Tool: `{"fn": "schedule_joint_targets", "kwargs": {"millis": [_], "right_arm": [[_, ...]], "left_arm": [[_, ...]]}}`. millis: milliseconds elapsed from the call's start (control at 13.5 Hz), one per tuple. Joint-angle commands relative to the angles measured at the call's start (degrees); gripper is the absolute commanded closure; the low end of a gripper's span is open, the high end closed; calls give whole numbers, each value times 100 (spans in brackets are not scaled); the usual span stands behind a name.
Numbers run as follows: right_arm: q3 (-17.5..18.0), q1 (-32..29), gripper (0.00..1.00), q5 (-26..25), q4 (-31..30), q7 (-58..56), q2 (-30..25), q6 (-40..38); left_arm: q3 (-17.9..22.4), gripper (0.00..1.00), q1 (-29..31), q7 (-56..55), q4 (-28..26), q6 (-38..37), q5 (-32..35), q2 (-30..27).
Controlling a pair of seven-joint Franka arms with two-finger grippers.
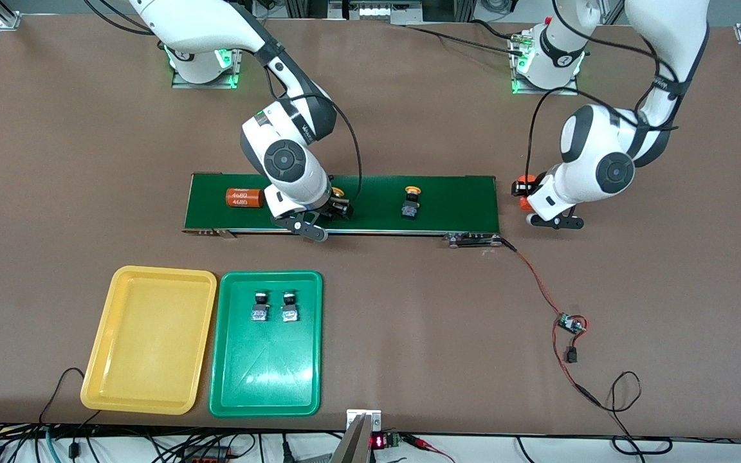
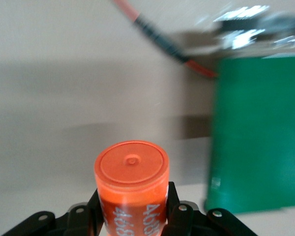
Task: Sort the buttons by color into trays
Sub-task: 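Grasp the cylinder with the left gripper while the right gripper grasps a button, then place the button in the yellow tray while the left gripper places the cylinder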
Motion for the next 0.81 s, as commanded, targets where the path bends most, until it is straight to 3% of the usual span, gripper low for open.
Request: {"fn": "schedule_joint_targets", "kwargs": {"millis": [0,222,295,517,739], "right_arm": [[31,-4,39,-129,130,47,118,9],[22,-39,85,-129,139,12,118,-8],[22,-57,92,-120,270,-49,118,-69],[-48,-153,92,-137,1129,-250,118,-1016],[-504,-390,92,-120,1738,-1583,118,-1685]], "left_arm": [[-135,100,-301,525,514,-375,117,-132],[-609,100,-337,1784,814,-323,125,183],[-767,100,-337,1917,894,-323,134,237],[-997,100,-547,2418,1000,-183,833,395],[-1137,100,-696,3138,1088,-156,1942,659]]}}
